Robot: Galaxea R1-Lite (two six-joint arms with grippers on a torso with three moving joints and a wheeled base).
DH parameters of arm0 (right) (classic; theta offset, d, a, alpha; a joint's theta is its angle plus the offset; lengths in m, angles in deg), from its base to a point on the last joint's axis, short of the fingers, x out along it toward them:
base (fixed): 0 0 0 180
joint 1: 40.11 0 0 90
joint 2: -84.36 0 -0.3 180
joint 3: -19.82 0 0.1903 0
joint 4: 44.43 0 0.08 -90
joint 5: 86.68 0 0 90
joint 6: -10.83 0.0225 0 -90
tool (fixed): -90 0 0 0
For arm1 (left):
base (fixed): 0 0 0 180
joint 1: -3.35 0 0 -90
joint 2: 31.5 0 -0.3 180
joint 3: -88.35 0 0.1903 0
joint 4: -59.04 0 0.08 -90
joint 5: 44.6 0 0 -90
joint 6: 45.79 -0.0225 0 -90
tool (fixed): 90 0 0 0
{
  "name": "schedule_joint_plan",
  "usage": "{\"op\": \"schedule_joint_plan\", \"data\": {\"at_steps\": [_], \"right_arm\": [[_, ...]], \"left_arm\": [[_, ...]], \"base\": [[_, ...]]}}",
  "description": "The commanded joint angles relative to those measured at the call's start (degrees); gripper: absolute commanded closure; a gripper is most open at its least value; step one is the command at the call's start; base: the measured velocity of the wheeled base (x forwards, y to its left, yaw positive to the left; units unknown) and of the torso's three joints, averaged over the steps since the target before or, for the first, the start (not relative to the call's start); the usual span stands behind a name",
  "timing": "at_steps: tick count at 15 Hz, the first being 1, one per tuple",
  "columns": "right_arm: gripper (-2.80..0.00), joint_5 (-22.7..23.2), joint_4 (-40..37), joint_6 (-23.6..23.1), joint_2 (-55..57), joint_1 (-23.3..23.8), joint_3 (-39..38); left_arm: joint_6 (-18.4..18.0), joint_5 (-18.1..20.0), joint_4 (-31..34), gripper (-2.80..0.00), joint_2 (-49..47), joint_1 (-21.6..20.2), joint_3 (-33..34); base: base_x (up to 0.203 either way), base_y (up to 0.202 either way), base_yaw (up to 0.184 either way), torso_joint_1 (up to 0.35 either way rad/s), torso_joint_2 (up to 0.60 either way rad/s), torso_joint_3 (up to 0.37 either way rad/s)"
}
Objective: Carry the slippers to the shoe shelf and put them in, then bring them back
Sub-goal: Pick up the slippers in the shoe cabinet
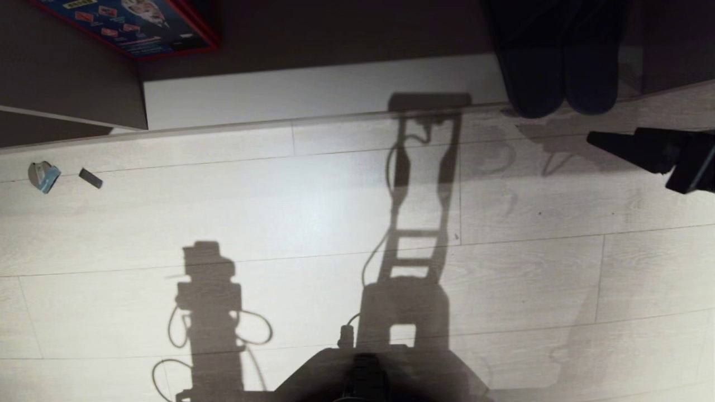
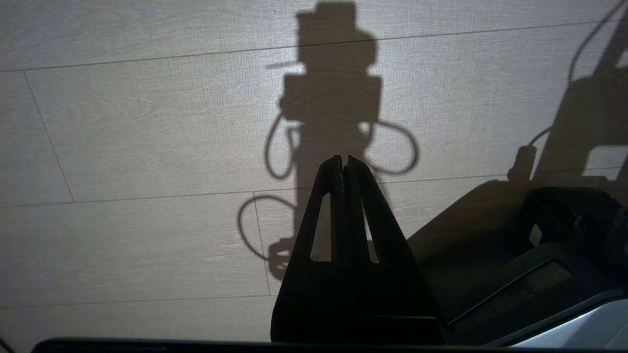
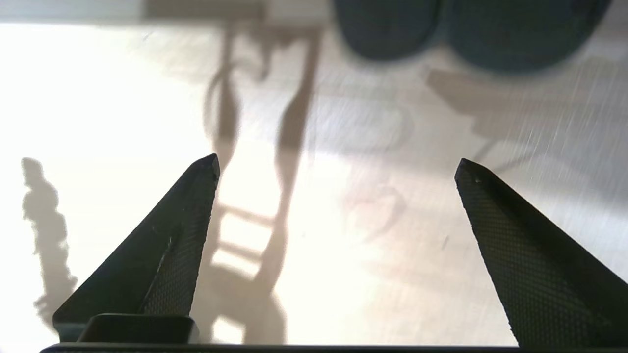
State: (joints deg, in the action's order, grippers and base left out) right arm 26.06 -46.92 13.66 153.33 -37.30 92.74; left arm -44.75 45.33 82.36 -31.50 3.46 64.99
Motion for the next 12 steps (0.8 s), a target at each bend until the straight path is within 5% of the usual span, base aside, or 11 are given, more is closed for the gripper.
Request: {"op": "schedule_joint_plan", "data": {"at_steps": [1,2,3,12], "right_arm": [[-2.8,0.5,0.08,0.17,-8.54,-0.06,-5.45],[-2.8,0.77,0.06,0.38,-11.33,-0.07,-8.04],[0.0,1.19,0.03,0.93,-14.31,-0.11,-9.97],[0.0,4.83,-10.96,2.03,-39.07,-0.16,-17.54]], "left_arm": [[0.02,-0.01,-0.04,0.0,0.09,0.04,0.0],[0.02,-0.01,-0.04,0.0,0.09,0.02,-0.08],[0.01,-0.01,-0.04,0.0,0.01,0.04,0.0],[-0.07,-0.01,-0.04,0.0,0.09,-0.02,0.0]], "base": [[0.0,0.0,0.0,0.0,0.0,0.0],[0.0,0.0,0.0,0.0,0.0,0.0],[0.0,0.0,0.0,0.0,0.0,0.0],[0.0,0.0,0.0,0.0,0.0,0.0]]}}
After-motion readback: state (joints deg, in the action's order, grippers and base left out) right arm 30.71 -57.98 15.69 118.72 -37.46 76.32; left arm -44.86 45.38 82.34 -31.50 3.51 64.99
